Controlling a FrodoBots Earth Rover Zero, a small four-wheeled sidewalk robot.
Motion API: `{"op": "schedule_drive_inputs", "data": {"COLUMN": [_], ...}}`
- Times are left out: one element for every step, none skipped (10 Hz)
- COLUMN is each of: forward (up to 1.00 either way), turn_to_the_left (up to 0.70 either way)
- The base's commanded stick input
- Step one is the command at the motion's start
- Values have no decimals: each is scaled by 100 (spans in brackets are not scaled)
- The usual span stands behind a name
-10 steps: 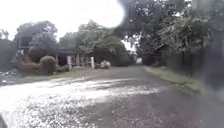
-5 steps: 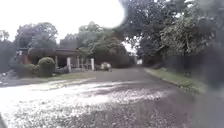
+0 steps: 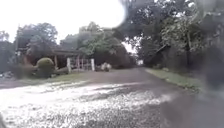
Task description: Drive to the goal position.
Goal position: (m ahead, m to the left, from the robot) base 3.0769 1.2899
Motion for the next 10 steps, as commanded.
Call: {"op": "schedule_drive_inputs", "data": {"forward": [50,50,50,50,50,50,50,50,50,50], "turn_to_the_left": [0,0,0,0,0,0,0,0,0,0]}}
